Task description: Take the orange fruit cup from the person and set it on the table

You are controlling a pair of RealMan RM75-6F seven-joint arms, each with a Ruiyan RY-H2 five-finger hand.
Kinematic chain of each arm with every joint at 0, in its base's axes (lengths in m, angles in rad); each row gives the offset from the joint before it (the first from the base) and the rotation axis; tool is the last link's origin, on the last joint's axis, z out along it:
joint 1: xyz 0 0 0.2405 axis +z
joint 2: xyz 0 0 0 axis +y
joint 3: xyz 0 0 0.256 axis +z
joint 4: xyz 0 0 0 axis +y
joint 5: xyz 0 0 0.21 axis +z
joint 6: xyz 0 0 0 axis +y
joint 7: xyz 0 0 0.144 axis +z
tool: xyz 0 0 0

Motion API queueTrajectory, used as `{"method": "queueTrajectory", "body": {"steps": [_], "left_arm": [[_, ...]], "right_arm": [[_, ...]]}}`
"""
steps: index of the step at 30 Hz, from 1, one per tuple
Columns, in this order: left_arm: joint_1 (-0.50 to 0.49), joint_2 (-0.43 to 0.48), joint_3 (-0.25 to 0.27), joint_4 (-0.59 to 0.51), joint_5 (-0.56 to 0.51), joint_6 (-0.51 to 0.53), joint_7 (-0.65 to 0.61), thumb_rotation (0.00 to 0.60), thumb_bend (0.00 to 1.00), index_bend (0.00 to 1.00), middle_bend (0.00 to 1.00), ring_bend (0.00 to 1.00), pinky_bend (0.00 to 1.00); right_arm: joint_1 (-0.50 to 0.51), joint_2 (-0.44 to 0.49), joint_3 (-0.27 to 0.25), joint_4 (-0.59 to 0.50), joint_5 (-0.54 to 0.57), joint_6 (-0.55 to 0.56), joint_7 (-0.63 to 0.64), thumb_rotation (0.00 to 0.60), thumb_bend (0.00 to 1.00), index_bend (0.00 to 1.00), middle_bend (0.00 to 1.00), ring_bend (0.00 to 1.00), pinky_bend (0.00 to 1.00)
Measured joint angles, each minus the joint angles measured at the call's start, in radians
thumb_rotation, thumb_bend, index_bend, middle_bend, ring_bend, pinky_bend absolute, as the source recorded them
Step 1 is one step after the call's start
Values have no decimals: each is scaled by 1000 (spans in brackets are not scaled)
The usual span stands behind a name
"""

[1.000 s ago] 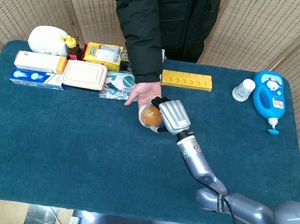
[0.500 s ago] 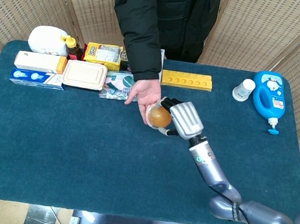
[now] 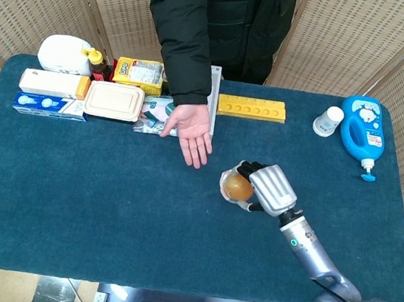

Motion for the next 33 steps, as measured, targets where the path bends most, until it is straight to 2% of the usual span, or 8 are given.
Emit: {"method": "queueTrajectory", "body": {"steps": [9,11,14,19,26,29,31,33], "left_arm": [[2,8,2,1,1,-2,-15,600,12,0,0,0,14],[1,10,2,2,-3,-3,-19,600,12,0,0,0,14],[-1,13,1,3,-6,-8,-23,600,12,0,0,0,14],[-3,15,0,4,-9,-11,-28,600,12,0,0,0,14],[-5,14,3,2,-5,-16,-22,600,12,0,0,0,14],[-3,12,4,0,-2,-12,-20,600,12,0,0,0,14],[-2,11,6,-2,2,-11,-20,600,12,0,0,0,14],[-2,9,8,-3,8,-12,-16,600,13,0,0,0,14]], "right_arm": [[24,-168,-28,231,54,-133,-66,600,313,484,481,449,630],[32,-193,-30,261,73,-164,-89,600,301,419,426,386,601],[41,-203,-30,269,99,-204,-105,600,274,229,258,226,516],[46,-168,-19,208,136,-246,-109,600,265,150,149,135,460],[15,-47,-7,29,130,-179,-117,600,264,133,119,110,420],[-26,19,-16,-32,100,-109,-111,600,225,133,119,101,331],[-59,56,-29,-54,73,-62,-99,600,152,129,108,66,203],[-103,97,-50,-66,38,-4,-80,600,94,120,87,32,127]]}}
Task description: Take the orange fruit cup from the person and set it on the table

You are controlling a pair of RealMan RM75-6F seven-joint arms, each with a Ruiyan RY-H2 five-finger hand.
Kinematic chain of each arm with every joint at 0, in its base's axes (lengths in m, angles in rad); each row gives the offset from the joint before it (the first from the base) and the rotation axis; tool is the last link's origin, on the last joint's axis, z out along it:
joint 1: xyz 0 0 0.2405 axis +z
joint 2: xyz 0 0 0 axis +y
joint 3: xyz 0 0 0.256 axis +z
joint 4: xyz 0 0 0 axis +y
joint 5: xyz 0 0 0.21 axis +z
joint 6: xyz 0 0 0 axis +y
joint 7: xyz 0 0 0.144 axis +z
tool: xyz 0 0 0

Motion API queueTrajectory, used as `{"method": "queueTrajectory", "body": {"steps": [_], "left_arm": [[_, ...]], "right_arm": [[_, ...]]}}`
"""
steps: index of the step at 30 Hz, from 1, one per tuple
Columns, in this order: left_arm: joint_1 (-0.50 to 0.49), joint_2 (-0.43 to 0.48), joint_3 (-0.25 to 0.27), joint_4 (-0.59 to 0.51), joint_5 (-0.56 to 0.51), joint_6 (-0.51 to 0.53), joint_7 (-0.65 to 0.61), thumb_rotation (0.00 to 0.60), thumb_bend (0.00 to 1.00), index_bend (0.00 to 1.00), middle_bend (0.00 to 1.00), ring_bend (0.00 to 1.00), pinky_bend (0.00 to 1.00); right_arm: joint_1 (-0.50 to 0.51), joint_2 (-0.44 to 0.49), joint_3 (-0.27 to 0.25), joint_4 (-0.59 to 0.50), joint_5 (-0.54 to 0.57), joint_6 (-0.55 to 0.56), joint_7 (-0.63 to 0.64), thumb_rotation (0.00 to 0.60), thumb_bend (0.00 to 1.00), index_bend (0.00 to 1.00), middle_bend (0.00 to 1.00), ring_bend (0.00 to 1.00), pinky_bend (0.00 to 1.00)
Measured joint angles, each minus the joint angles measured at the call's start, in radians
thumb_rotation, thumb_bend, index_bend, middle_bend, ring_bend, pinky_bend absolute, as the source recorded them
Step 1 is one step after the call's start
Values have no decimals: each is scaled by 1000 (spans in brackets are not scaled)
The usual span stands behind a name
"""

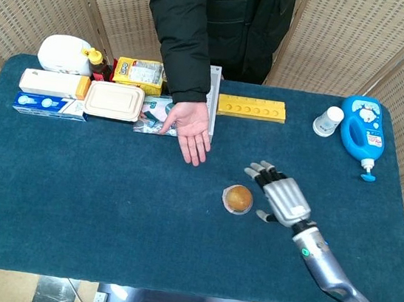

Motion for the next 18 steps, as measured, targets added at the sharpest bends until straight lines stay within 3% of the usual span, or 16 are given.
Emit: {"method": "queueTrajectory", "body": {"steps": [6,11,18], "left_arm": [[1,-7,9,-3,18,-1,23,600,12,0,0,0,14],[8,-16,19,-10,33,8,56,600,12,0,0,0,14],[23,-29,31,-17,70,33,83,600,12,0,0,0,14]], "right_arm": [[-127,75,-52,-4,-82,179,64,542,5,113,70,1,51],[-247,106,-89,0,-132,332,102,540,0,131,55,0,0],[-345,114,-119,22,-172,421,89,539,0,145,48,0,0]]}}
